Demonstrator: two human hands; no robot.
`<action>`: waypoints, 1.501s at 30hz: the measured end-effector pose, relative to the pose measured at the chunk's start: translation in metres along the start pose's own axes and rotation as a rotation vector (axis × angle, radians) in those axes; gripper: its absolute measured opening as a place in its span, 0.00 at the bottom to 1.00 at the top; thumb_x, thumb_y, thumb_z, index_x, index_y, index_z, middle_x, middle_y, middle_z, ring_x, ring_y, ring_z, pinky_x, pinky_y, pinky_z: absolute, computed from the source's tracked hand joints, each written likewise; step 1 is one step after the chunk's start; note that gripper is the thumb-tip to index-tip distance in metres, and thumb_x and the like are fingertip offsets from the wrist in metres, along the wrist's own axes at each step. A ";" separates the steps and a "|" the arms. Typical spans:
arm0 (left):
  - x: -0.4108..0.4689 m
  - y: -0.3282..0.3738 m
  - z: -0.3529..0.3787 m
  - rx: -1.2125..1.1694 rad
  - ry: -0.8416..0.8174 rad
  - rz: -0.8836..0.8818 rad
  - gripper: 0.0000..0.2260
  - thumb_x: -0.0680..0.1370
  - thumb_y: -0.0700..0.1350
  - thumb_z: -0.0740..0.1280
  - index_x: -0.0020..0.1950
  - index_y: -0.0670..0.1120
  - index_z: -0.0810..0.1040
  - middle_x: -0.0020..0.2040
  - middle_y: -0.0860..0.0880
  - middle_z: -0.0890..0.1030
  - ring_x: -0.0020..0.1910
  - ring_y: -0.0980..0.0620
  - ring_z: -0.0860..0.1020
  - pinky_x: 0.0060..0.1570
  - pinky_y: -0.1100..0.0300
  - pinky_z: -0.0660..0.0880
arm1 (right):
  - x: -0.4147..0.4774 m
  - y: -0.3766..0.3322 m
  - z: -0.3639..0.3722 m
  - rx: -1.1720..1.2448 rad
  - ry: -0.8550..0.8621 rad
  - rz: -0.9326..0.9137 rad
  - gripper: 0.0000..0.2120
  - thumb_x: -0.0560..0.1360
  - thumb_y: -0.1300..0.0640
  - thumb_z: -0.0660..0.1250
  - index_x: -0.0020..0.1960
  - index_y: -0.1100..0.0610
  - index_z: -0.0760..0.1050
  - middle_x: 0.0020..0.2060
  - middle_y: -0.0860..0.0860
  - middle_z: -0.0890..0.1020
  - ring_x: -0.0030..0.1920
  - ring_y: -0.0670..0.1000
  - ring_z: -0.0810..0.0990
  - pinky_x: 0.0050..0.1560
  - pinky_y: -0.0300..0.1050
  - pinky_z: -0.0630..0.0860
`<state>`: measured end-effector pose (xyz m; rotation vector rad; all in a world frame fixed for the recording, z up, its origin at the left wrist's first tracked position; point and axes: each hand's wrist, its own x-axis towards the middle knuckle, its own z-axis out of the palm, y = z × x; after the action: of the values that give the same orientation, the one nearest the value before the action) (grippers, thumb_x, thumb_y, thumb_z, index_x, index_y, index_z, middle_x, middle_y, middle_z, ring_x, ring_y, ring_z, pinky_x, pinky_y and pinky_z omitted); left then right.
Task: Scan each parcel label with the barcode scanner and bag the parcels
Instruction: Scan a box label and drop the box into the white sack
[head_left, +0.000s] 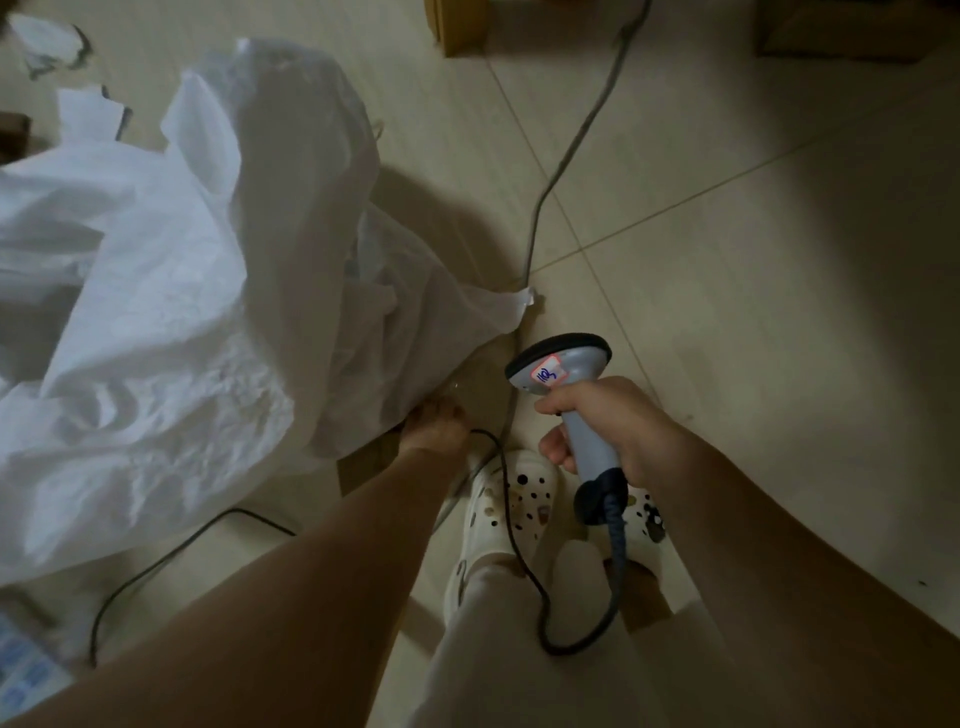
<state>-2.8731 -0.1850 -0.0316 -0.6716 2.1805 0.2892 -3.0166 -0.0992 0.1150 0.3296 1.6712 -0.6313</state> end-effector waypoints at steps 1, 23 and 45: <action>-0.004 -0.001 0.002 0.063 0.050 -0.034 0.27 0.77 0.58 0.65 0.71 0.45 0.69 0.71 0.43 0.68 0.70 0.43 0.66 0.69 0.48 0.63 | 0.001 0.000 0.001 -0.022 -0.004 -0.004 0.08 0.75 0.61 0.66 0.46 0.67 0.74 0.30 0.59 0.79 0.24 0.52 0.75 0.25 0.38 0.72; -0.099 0.003 -0.090 -0.328 0.184 0.160 0.49 0.67 0.60 0.74 0.77 0.46 0.50 0.68 0.44 0.61 0.67 0.42 0.67 0.65 0.48 0.65 | -0.114 -0.015 -0.007 -0.027 0.135 -0.186 0.06 0.74 0.62 0.67 0.45 0.66 0.75 0.30 0.60 0.80 0.26 0.53 0.76 0.29 0.41 0.73; -0.413 -0.074 -0.196 -0.675 0.775 0.618 0.58 0.57 0.67 0.70 0.79 0.48 0.46 0.65 0.50 0.54 0.63 0.58 0.54 0.67 0.69 0.55 | -0.396 0.075 0.067 0.327 0.269 -0.740 0.11 0.69 0.61 0.73 0.49 0.55 0.75 0.49 0.59 0.81 0.51 0.58 0.82 0.57 0.56 0.78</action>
<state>-2.7421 -0.1765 0.4121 -0.4686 3.0301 1.3103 -2.8412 -0.0258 0.4764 0.0086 1.9441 -1.4717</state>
